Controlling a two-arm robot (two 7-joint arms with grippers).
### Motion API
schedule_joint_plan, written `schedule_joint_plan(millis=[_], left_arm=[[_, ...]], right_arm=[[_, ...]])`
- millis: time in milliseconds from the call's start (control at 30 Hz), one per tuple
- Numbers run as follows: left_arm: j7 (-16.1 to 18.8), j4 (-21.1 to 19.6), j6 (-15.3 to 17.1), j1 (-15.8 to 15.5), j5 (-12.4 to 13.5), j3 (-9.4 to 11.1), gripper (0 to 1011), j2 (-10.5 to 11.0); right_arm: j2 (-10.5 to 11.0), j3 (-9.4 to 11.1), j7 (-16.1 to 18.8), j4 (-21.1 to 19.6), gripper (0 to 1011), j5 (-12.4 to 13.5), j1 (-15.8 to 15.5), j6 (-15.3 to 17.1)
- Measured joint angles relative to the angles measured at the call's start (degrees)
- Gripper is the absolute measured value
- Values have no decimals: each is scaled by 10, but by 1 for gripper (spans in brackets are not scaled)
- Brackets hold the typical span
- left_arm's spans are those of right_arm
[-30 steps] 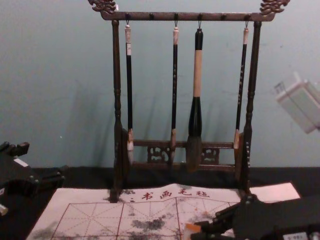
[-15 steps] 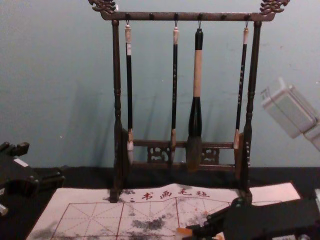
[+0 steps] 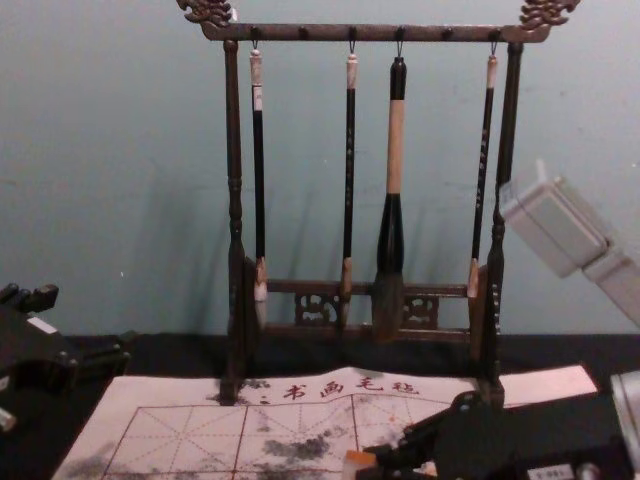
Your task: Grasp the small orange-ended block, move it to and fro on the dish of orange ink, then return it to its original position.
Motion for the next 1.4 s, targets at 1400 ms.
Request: schedule_joint_plan(millis=[1400], left_arm=[[0, 0, 0, 0, 0, 0, 1001, 0]], right_arm=[[9, 23, -14, 12, 93, -6, -1, 3]])
